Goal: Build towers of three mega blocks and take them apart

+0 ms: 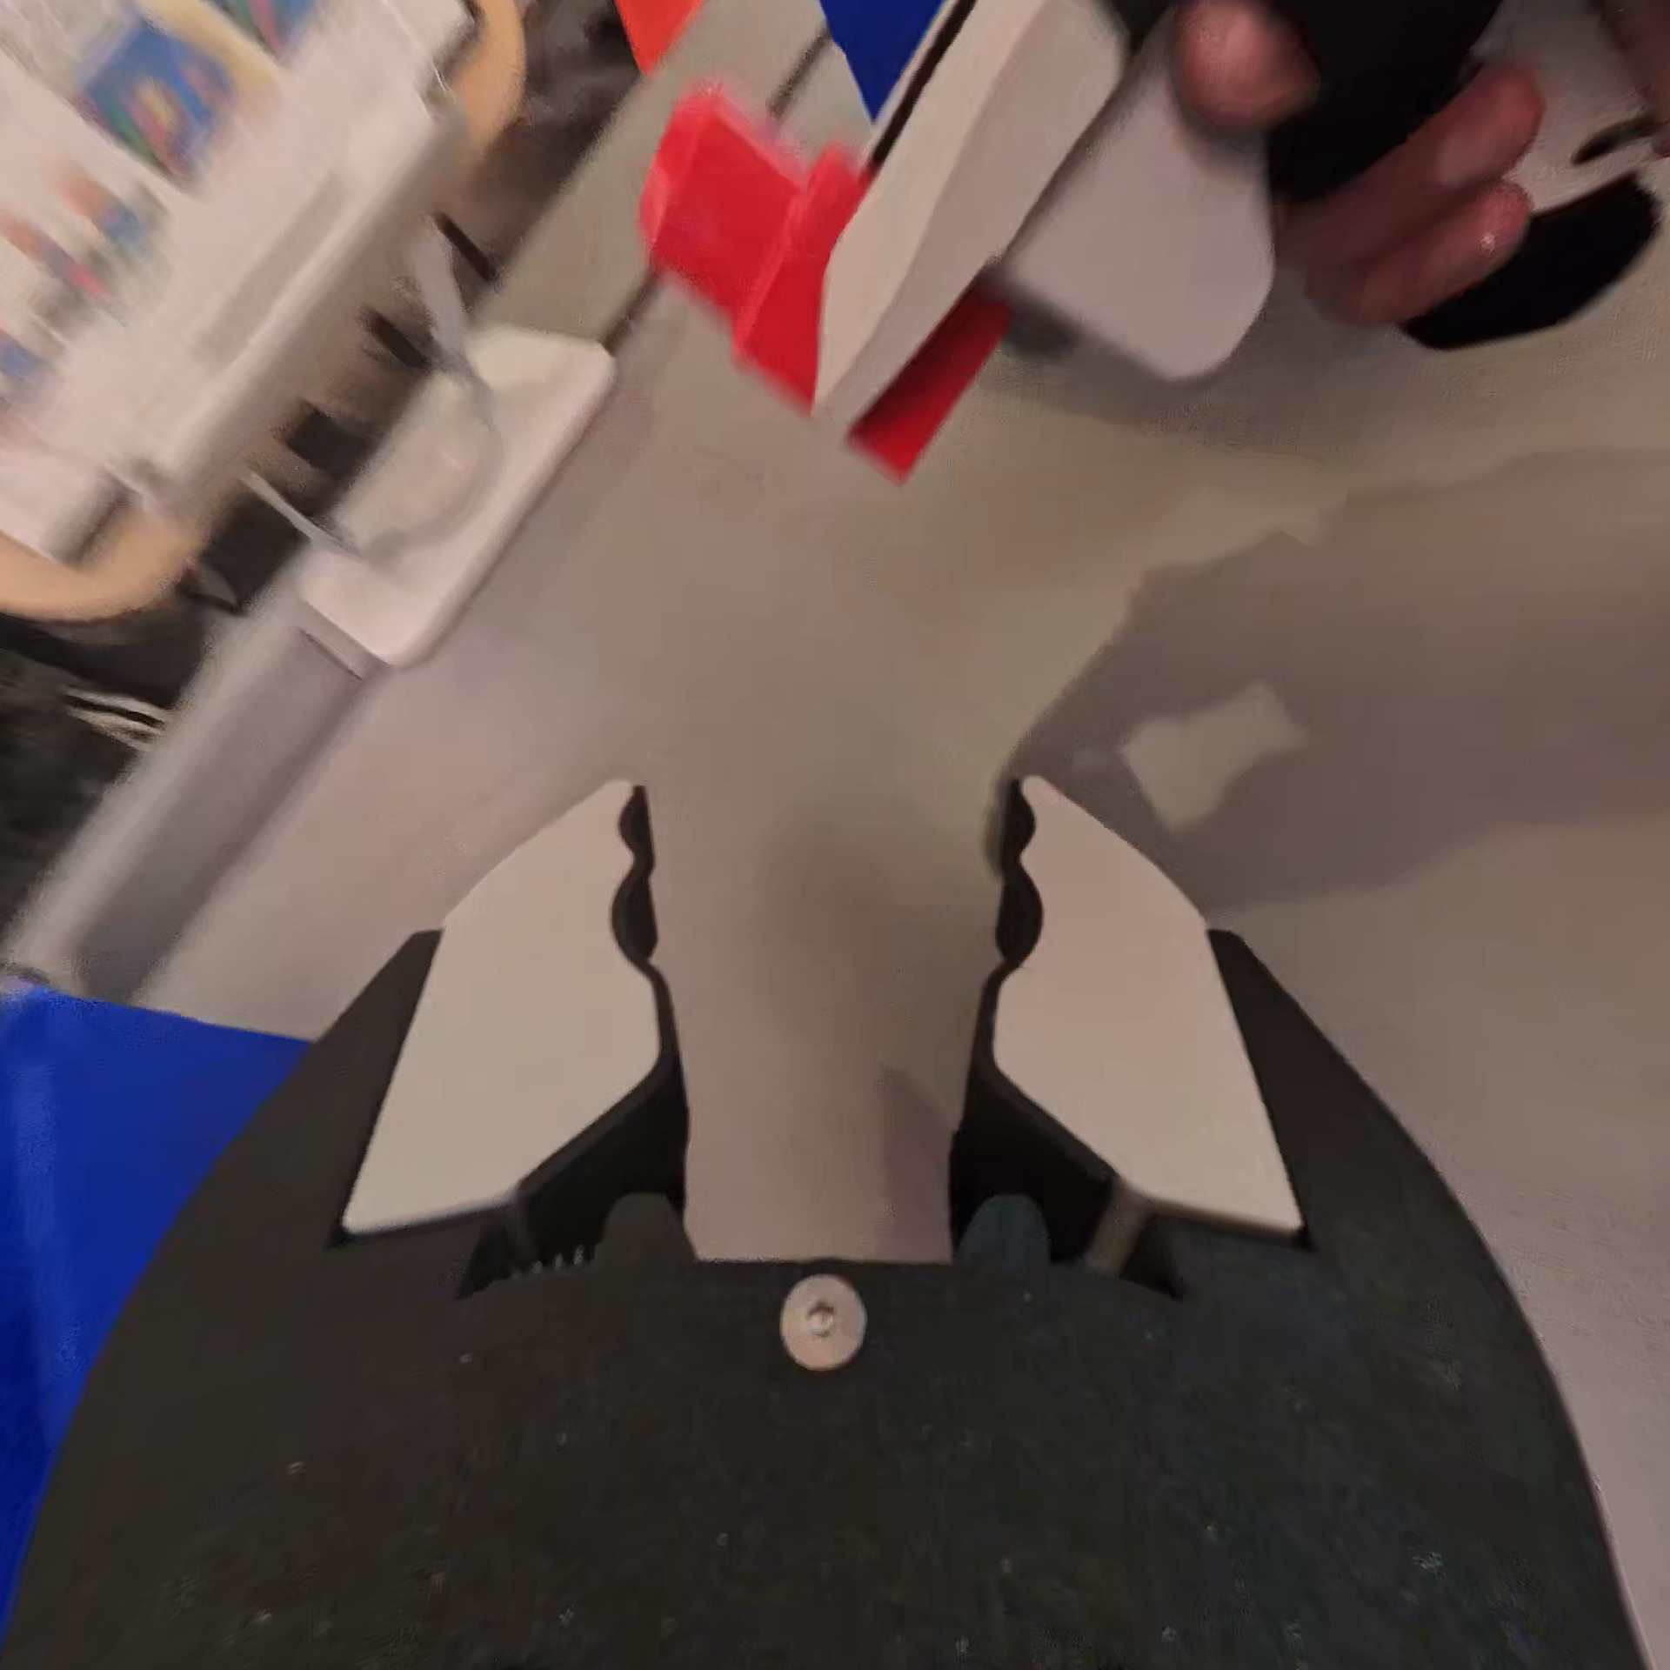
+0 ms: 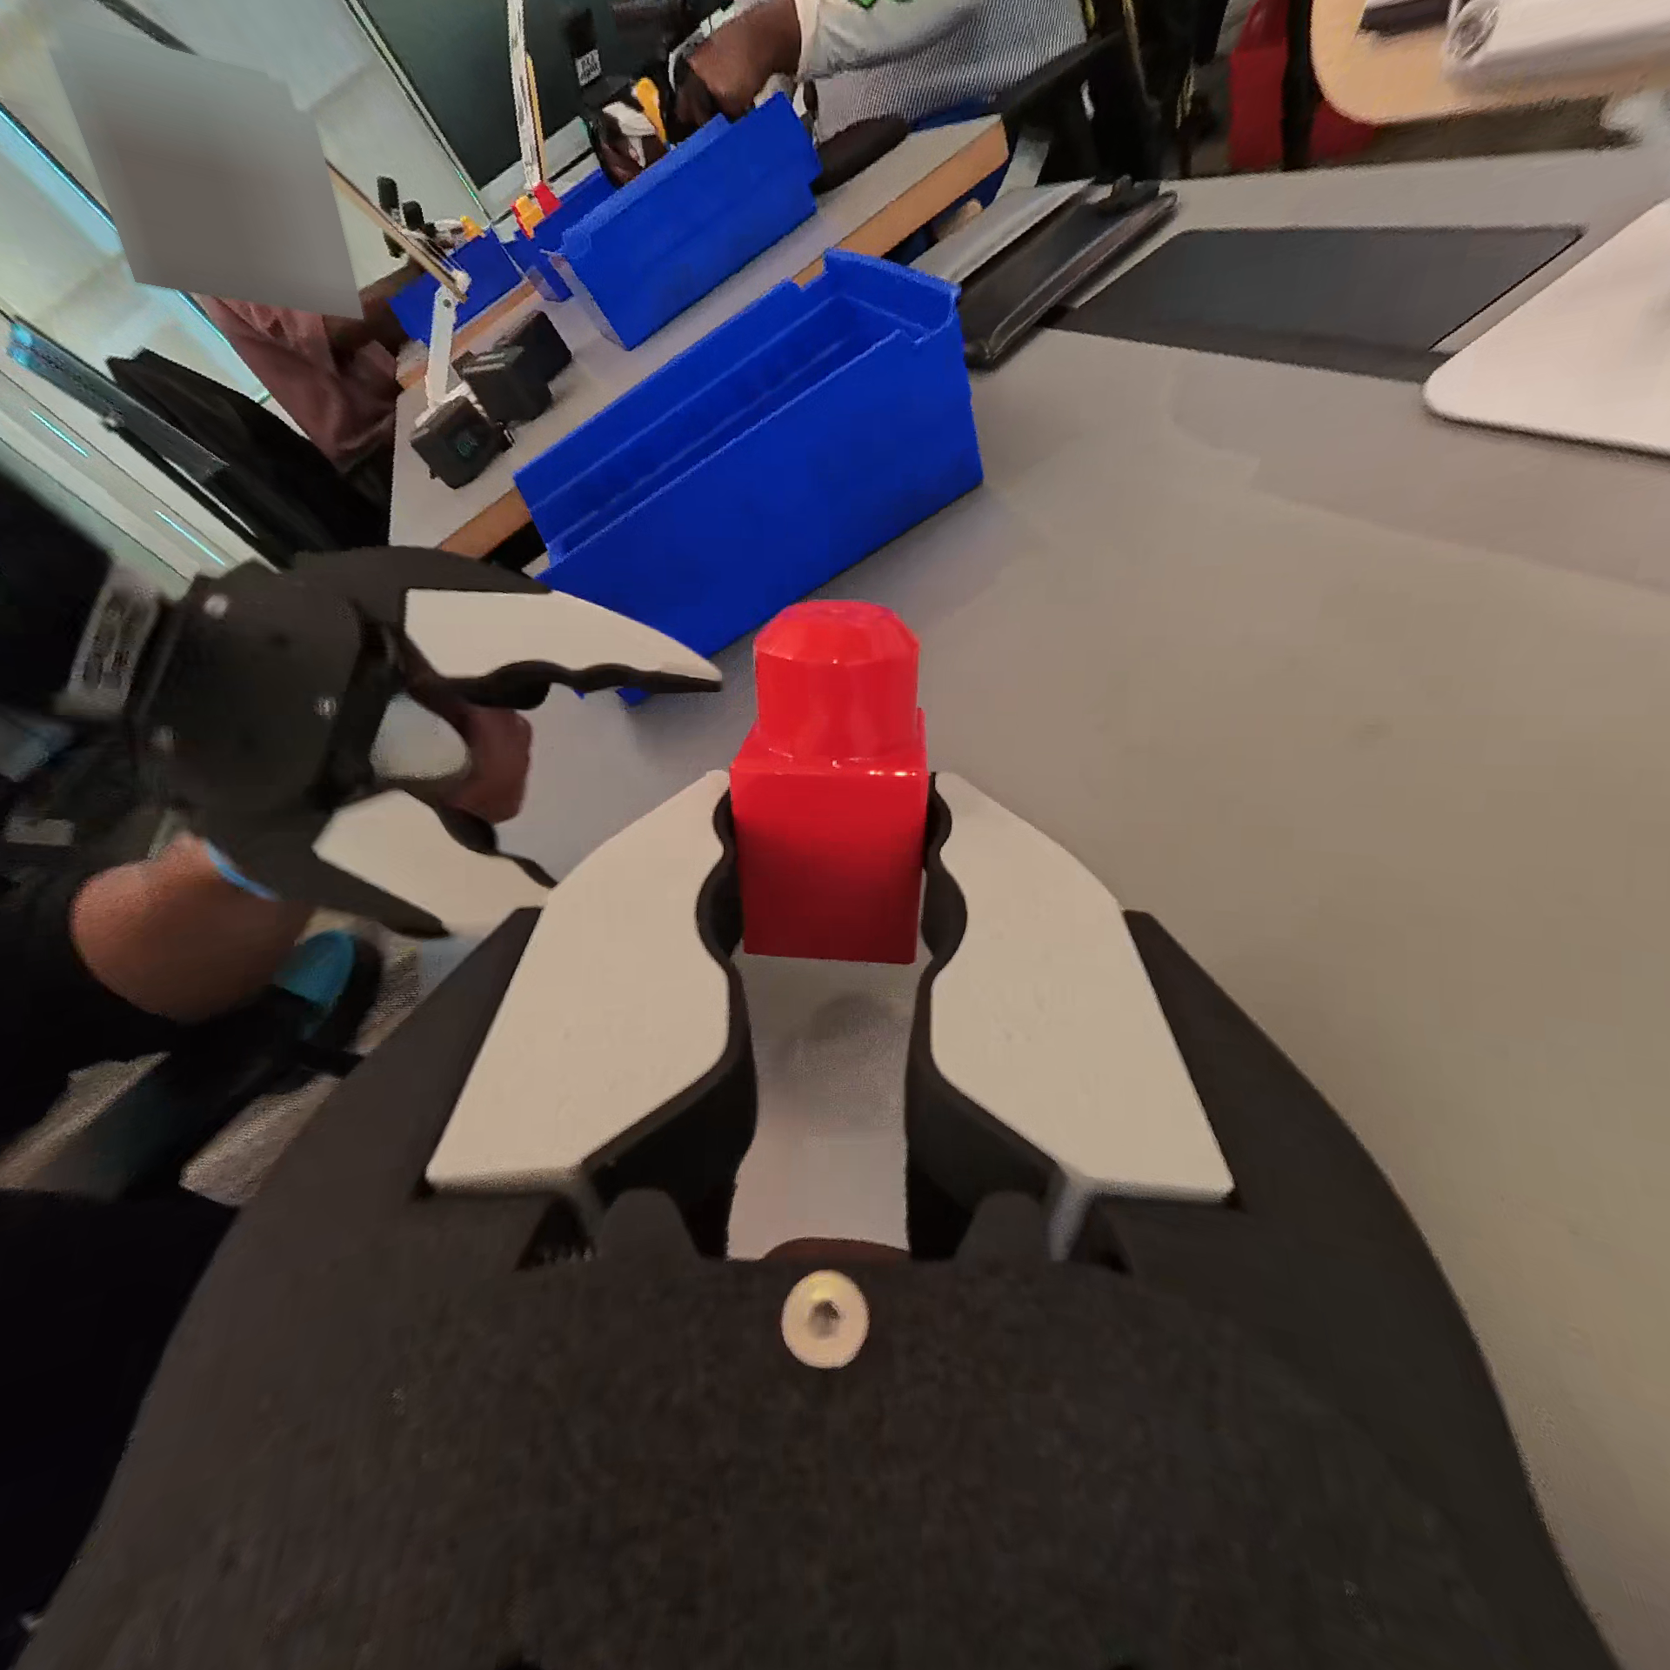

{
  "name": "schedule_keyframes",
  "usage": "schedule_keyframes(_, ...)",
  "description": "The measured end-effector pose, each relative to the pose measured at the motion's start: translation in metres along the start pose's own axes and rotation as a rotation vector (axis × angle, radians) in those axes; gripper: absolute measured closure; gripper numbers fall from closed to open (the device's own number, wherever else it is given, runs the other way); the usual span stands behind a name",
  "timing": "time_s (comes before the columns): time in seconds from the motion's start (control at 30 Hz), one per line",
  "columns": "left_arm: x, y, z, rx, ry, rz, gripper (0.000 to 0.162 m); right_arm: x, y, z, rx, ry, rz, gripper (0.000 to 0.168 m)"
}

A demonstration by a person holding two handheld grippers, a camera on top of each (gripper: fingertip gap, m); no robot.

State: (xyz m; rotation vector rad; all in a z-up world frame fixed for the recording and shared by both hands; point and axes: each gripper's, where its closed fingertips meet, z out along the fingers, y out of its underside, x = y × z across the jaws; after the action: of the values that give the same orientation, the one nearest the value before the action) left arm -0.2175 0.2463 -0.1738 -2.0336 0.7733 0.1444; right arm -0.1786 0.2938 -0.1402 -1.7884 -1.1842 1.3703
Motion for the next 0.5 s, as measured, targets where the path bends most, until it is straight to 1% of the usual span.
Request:
schedule_keyframes(0.03, 0.007, 0.009, -0.008, -0.007, 0.072, -0.087, 0.083, 0.0, 0.003, -0.008, 0.015, 0.009, -0.031, 0.133)
schedule_keyframes(0.1, 0.011, 0.018, -0.032, 0.024, 0.174, -0.253, 0.083, 0.001, 0.012, -0.024, 0.046, 0.037, -0.091, 0.133)
schedule_keyframes(0.17, -0.003, 0.026, -0.059, 0.063, 0.199, -0.389, 0.083, 0.001, 0.024, -0.037, 0.065, 0.066, -0.136, 0.132)
schedule_keyframes(0.23, -0.033, 0.039, -0.086, 0.081, 0.149, -0.48, 0.083, -0.003, 0.036, -0.045, 0.076, 0.077, -0.181, 0.133)
schedule_keyframes(0.27, -0.051, 0.047, -0.097, 0.078, 0.097, -0.51, 0.083, -0.004, 0.041, -0.049, 0.085, 0.085, -0.204, 0.133)
schedule_keyframes(0.37, -0.104, 0.071, -0.125, 0.065, -0.057, -0.533, 0.083, -0.008, 0.051, -0.055, 0.123, 0.093, -0.242, 0.132)
schedule_keyframes(0.43, -0.132, 0.083, -0.137, 0.063, -0.109, -0.544, 0.083, -0.01, 0.053, -0.058, 0.14, 0.085, -0.228, 0.132)
schedule_keyframes(0.5, -0.16, 0.096, -0.14, 0.058, -0.142, -0.559, 0.083, -0.01, 0.053, -0.059, 0.138, 0.079, -0.218, 0.133)
